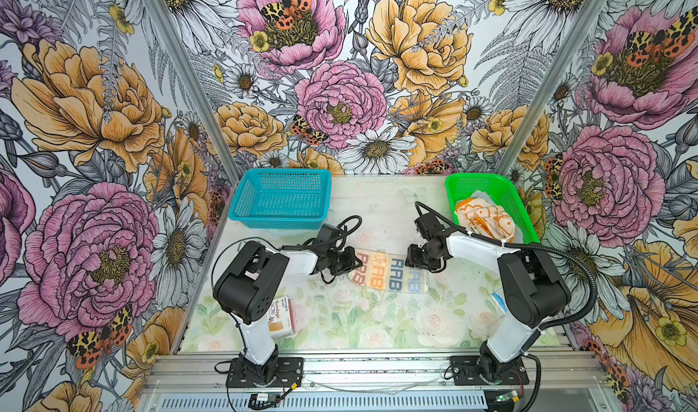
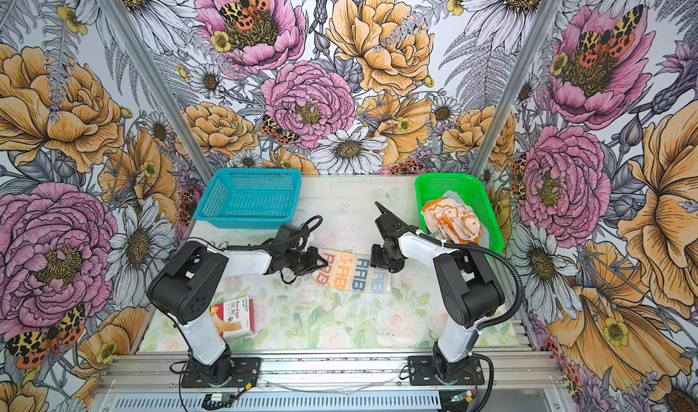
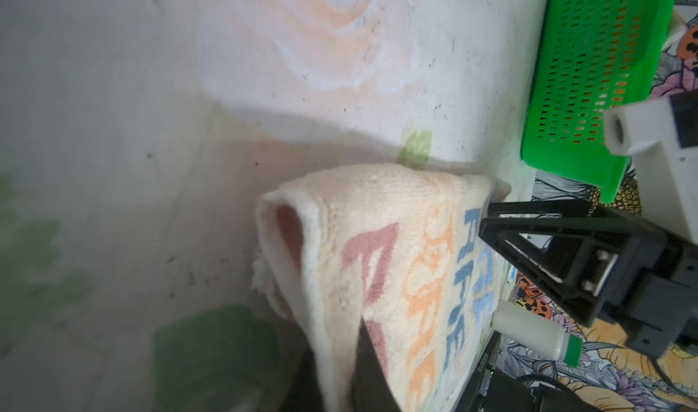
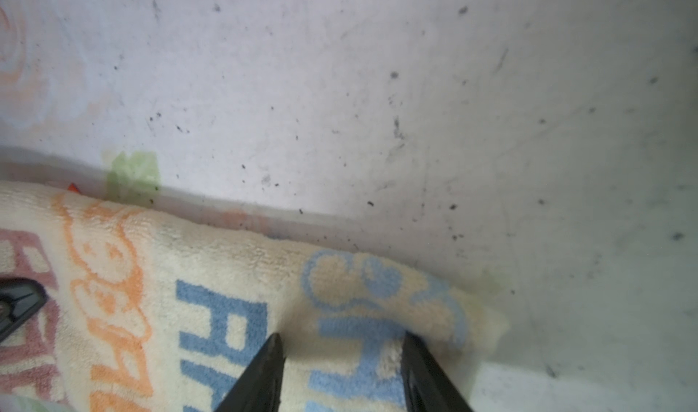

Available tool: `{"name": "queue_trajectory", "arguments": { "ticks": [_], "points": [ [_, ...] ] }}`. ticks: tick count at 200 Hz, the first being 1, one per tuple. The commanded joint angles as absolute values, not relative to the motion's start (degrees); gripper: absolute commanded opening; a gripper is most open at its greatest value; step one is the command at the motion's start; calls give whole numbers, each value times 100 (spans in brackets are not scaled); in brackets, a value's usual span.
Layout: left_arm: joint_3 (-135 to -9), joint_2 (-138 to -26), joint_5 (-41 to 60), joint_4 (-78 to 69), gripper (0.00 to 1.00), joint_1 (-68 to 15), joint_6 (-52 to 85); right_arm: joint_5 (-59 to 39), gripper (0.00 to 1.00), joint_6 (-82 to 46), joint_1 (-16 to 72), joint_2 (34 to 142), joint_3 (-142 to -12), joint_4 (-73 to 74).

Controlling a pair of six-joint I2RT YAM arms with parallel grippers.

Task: Fold and stack the towels
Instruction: 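Grasp the towel's end with the left gripper while the right pinches the other, then lift the towel with the left gripper while the right gripper withdraws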

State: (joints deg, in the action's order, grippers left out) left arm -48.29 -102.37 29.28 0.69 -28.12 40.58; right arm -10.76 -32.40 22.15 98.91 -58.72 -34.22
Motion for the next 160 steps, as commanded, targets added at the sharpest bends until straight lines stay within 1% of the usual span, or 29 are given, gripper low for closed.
{"name": "queue_trajectory", "arguments": {
  "ticks": [1, 20, 27, 32, 42, 49, 54, 91, 112, 121, 160],
  "points": [
    [-5184, -10090, 2905, 380, 0, -2838, 3872, -1008, 52, -3076, 2180, 9817, -5892, -3360],
    [-5467, -9898, 2929, 804, 0, -2718, 3633, -1062, 54, -2816, 2260, 9438, -6033, -3357],
    [-5620, -9818, 2891, 1039, 0, -2663, 3525, -1100, 58, -2762, 2276, 9238, -6078, -3358],
    [-5748, -9766, 2836, 1236, 0, -2627, 3419, -1136, 64, -2739, 2276, 9090, -6105, -3364],
    [-6069, -9704, 2658, 1743, 0, -2565, 3173, -1205, 83, -2734, 2285, 8774, -6125, -3357],
    [-6350, -9706, 2494, 2131, 0, -2526, 2967, -1287, 94, -2718, 2294, 8563, -6135, -3362],
    [-6607, -9733, 2338, 2484, 0, -2507, 2819, -1348, 99, -2726, 2302, 8428, -6128, -3363],
    [-8261, -10172, 1013, 4464, 0, -2375, 1944, -1676, 99, -2988, 2542, 7529, -5884, -3349],
    [-8981, -10378, 505, 5026, 0, -2297, 1656, -1718, 99, -3155, 2949, 7135, -5760, -3349],
    [-9372, -10678, 244, 5259, 0, -2277, 1535, -1699, 99, -3246, 3157, 7016, -5777, -3341],
    [-10967, -11386, -731, 6148, 0, -2102, 1095, -1288, 99, -3515, 3787, 6763, -6164, -3261]
  ]
}}
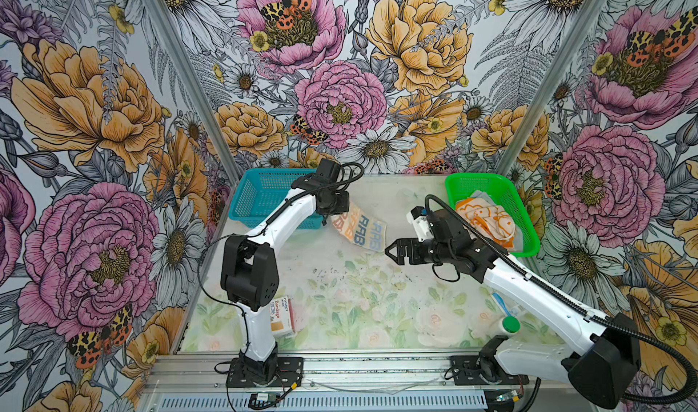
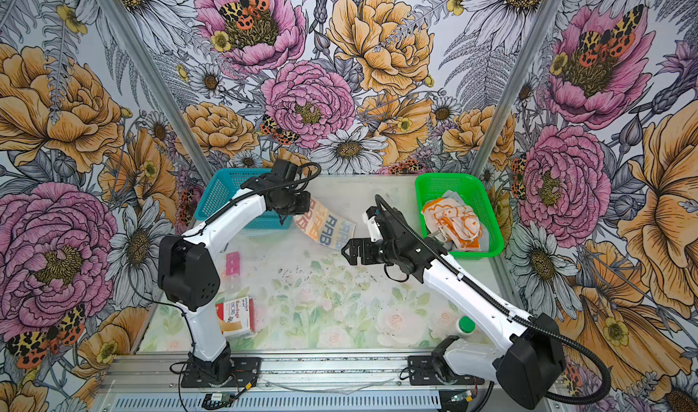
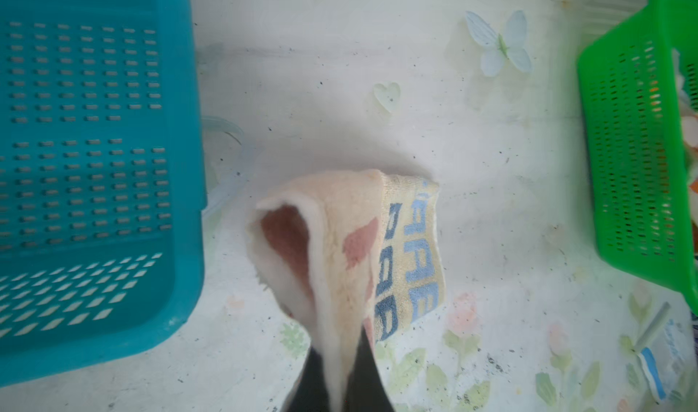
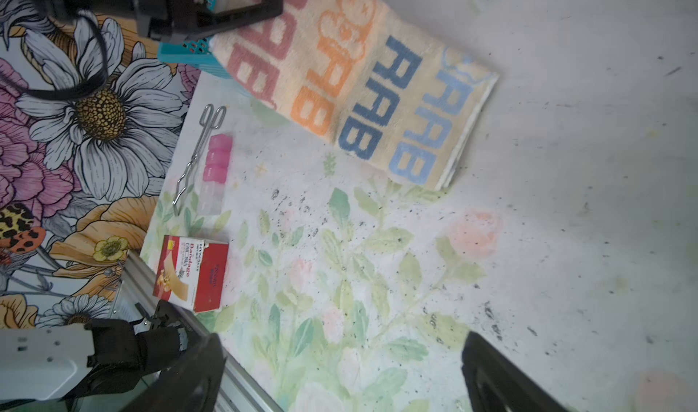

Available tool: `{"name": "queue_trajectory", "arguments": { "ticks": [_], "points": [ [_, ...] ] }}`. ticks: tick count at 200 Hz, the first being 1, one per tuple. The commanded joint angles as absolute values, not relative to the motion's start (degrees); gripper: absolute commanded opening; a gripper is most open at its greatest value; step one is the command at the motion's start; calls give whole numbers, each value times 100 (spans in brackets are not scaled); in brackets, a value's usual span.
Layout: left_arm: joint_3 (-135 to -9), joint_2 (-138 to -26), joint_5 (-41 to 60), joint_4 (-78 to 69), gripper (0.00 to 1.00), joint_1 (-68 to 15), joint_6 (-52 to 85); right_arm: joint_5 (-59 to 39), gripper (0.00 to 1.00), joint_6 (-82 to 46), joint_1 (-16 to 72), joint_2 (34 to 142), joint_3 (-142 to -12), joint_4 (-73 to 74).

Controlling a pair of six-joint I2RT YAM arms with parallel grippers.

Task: Fold and stack the towels
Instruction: 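Lift the towel with the left gripper while the right gripper withdraws, then lower the RABBIT towel into the teal basket with the left gripper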

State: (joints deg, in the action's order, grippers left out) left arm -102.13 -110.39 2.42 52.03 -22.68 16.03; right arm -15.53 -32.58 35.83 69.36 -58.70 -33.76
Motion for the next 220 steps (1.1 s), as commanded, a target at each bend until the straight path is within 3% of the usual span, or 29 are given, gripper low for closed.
{"name": "queue_trajectory", "arguments": {
  "ticks": [1, 47, 101, 220],
  "points": [
    [-11003, -11406, -739, 6168, 0, -2093, 1088, -1273, 99, -3515, 3797, 6761, -6180, -3261],
    [-12282, -11981, -1618, 6671, 0, -1768, 698, -518, 99, -3481, 3981, 6586, -6407, -3181],
    [-13072, -12345, -1935, 6829, 0, -1404, 382, -445, 99, -3511, 3985, 6673, -6322, -3184],
    [-14029, -13000, -1802, 6965, 0, -502, 36, -519, 99, -3649, 3982, 6917, -6292, -3190]
  ]
}}
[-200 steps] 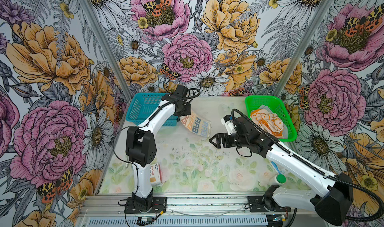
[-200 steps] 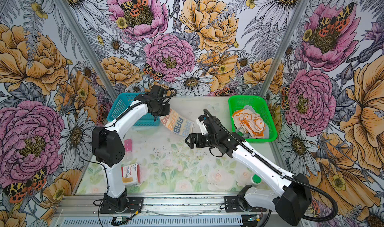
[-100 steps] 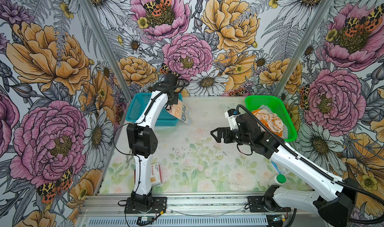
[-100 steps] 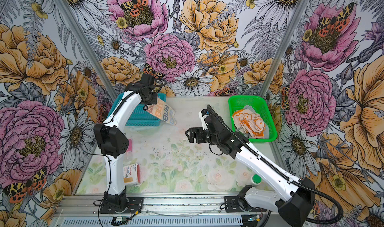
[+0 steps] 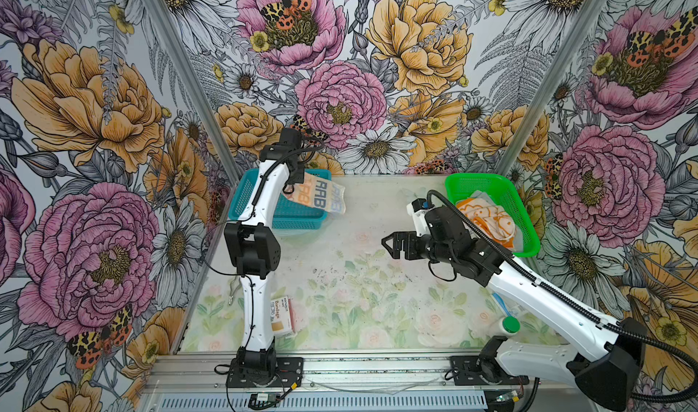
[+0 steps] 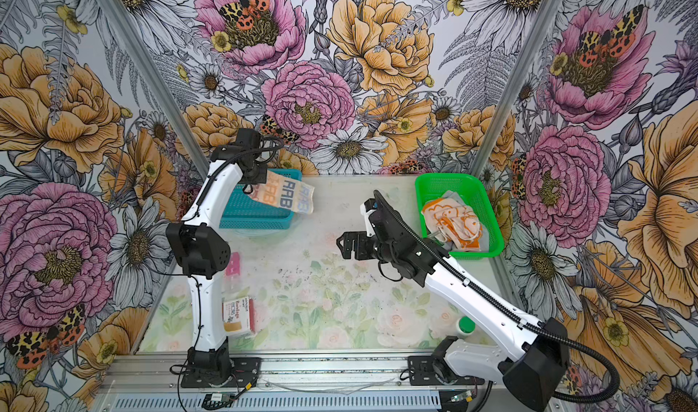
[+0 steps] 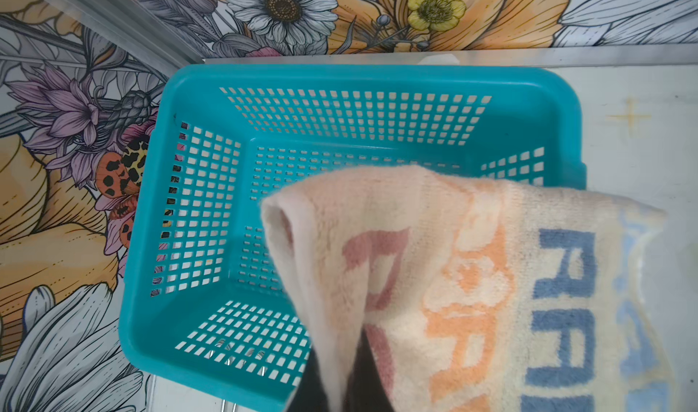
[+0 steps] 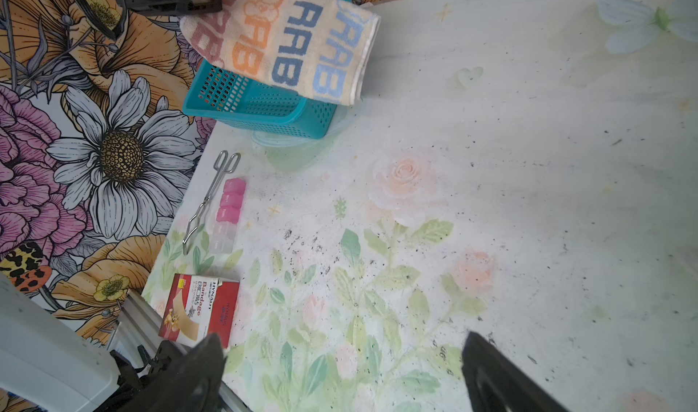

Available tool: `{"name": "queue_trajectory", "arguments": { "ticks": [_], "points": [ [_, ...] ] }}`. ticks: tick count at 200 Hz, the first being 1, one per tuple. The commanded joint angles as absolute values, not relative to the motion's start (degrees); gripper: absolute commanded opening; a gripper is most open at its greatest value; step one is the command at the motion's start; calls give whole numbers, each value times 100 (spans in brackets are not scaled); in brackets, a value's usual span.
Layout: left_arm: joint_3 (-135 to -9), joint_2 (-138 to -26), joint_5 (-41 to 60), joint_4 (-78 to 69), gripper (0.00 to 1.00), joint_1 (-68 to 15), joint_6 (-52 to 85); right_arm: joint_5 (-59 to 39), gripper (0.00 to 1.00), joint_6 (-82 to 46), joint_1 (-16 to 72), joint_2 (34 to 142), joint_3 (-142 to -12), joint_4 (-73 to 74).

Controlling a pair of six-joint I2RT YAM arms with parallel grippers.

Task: Fold and stack the towels
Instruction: 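Lower the RABBIT towel into the teal basket with the left gripper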

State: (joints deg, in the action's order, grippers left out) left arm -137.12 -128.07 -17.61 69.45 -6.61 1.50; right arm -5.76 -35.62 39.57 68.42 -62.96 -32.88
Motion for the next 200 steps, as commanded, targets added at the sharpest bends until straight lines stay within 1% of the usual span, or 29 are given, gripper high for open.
{"name": "queue_trajectory", "arguments": {
  "ticks": [1, 42, 70, 89, 109, 157, 200],
  "points": [
    [-14041, -13013, -1798, 6963, 0, -497, 36, -519, 99, -3653, 3982, 6917, -6292, -3195],
    [-14714, -13697, -1645, 6948, 0, -290, -62, -526, 99, -3654, 3981, 7076, -6301, -3193],
    [-15154, -14168, -1729, 6963, 0, -196, -116, -547, 99, -3674, 3981, 7154, -6280, -3198],
    [-15277, -14358, -1705, 6969, 0, -120, -97, -537, 99, -3676, 3964, 7202, -6261, -3199],
    [-15293, -14447, -1600, 6964, 0, -46, -53, -578, 99, -3660, 3938, 7301, -6281, -3199],
    [-15197, -14498, -1755, 6969, 0, 97, 0, -701, 99, -3618, 3893, 7607, -6407, -3191],
    [-15109, -14479, -1705, 6960, 0, 246, 44, -720, 99, -3620, 3894, 7631, -6381, -3190]
  ]
}}
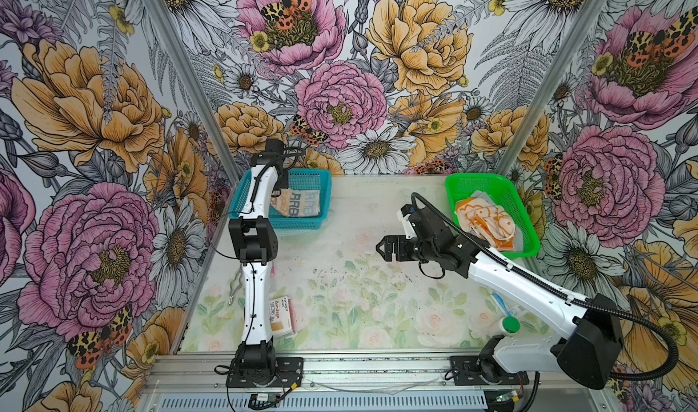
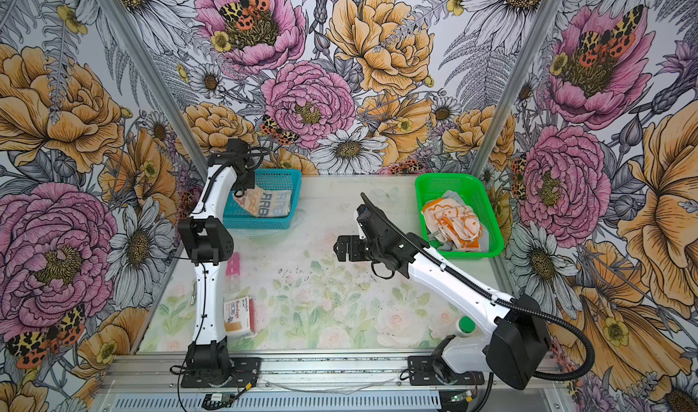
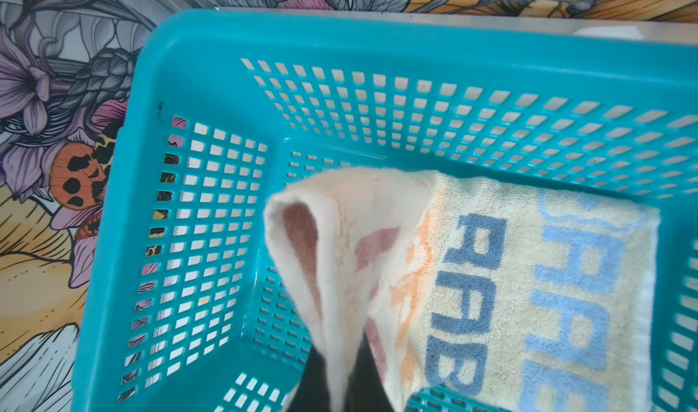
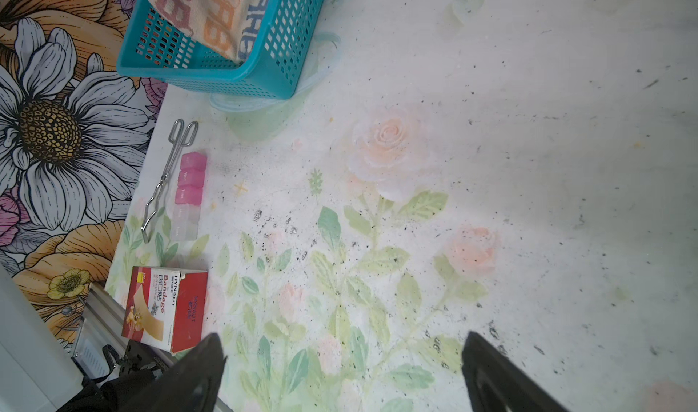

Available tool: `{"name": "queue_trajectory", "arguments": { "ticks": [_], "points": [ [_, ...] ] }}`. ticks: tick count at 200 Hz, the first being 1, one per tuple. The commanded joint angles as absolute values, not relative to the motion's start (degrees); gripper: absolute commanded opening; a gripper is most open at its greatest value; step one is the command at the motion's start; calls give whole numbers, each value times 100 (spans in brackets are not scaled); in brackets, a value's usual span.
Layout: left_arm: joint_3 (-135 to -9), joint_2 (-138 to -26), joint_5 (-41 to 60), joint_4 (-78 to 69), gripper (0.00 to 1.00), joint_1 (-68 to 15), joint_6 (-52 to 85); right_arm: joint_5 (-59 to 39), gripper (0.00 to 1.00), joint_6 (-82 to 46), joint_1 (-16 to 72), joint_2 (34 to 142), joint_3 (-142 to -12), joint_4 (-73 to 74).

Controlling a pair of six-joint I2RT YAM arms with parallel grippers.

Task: Fold and stack the towels
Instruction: 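Lower the RABBIT towel into the teal basket with the left gripper, then release the towel and withdraw the left gripper while the right reaches into the green basket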

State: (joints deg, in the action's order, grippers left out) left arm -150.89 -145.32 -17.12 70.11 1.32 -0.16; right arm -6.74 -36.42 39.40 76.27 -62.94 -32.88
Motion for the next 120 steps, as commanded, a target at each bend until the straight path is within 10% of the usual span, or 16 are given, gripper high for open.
{"name": "queue_trajectory", "arguments": {
  "ticks": [1, 57, 87, 120],
  "points": [
    [-15113, -14482, -1700, 6960, 0, 246, 44, -716, 99, -3621, 3894, 7630, -6381, -3190],
    [-15315, -14740, -1721, 6956, 0, 322, 78, -726, 99, -3638, 3885, 7631, -6289, -3192],
    [-15450, -14924, -1863, 6960, 34, 391, 155, -752, 99, -3613, 3876, 7679, -6275, -3199],
    [-15662, -14882, -2125, 6953, 49, 396, 270, -789, 99, -3591, 3850, 7776, -6283, -3191]
  ]
}}
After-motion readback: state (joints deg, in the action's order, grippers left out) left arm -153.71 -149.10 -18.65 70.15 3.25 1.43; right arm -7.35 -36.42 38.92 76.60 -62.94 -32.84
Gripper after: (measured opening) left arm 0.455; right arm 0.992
